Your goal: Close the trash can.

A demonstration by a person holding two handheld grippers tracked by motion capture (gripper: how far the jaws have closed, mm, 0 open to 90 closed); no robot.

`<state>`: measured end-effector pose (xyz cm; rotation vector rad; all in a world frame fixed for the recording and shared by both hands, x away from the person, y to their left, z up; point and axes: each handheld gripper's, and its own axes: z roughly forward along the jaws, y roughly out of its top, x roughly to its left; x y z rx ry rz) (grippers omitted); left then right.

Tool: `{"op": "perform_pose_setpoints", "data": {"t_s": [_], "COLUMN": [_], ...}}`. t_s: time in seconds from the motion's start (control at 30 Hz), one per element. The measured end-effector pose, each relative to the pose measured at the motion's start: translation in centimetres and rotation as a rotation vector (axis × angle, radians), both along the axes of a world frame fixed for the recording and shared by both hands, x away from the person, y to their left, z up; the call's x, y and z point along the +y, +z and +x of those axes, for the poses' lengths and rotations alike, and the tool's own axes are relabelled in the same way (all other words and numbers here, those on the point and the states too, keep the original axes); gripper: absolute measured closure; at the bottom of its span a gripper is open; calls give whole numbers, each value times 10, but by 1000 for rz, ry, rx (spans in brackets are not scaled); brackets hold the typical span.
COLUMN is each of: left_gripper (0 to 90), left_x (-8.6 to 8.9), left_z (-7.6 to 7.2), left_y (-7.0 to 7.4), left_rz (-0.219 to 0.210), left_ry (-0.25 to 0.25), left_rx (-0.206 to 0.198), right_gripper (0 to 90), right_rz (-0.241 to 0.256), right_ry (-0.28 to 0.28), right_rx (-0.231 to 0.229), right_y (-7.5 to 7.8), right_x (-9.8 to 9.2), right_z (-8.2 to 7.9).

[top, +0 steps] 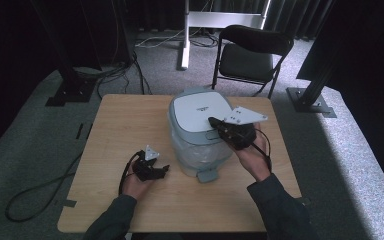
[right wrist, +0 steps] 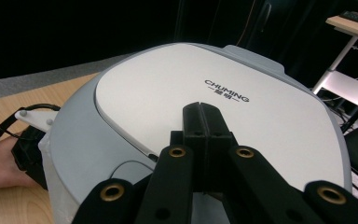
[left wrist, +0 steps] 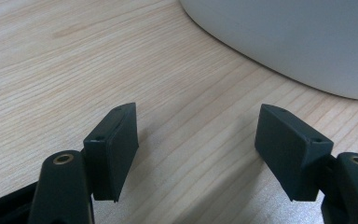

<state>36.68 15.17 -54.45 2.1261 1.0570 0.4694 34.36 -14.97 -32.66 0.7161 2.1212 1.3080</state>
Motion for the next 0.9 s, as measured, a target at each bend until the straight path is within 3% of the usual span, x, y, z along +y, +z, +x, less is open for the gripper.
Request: {"op": "perform_pose_setpoints", "data": {"t_s": [0.33, 0.6, 0.77, 0.9], "left_gripper": [302, 300, 300, 300], "left_x": [0, 0, 0, 0], "left_z": [0, 0, 0, 0], "left_y": [0, 0, 0, 0], "left_rz": [2, 1, 0, 0], "left_ry": [1, 1, 0, 0], "left_rx": [1, 1, 1, 1], "right_gripper": [900, 900, 900, 900], "right_rz": [-11, -39, 8, 17], "right_ry": [-12, 8, -24, -49], "right_rx": [-11, 13, 15, 14], "right_y": [-1, 1, 3, 4], "right_x": [3, 3, -6, -11], "right_z": [-7, -3, 2, 5]}}
